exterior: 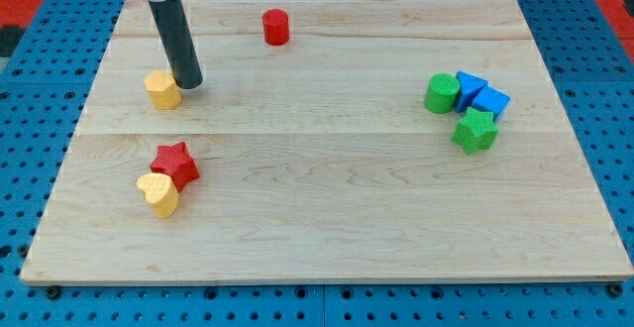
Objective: Move the red circle close to the yellow hexagon
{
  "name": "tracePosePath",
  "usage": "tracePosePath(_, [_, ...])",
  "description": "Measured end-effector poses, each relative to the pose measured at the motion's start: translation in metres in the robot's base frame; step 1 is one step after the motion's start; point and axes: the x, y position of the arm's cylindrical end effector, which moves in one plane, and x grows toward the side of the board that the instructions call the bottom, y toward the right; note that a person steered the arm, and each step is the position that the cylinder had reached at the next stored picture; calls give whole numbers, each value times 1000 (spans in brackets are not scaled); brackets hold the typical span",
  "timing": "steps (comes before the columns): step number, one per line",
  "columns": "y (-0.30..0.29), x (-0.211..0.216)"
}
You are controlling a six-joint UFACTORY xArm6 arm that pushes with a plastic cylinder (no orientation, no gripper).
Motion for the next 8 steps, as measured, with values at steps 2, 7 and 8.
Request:
tracePosePath(2, [-33,-6])
tracePosePath(7, [168,-96])
tracePosePath(8, [132,-122])
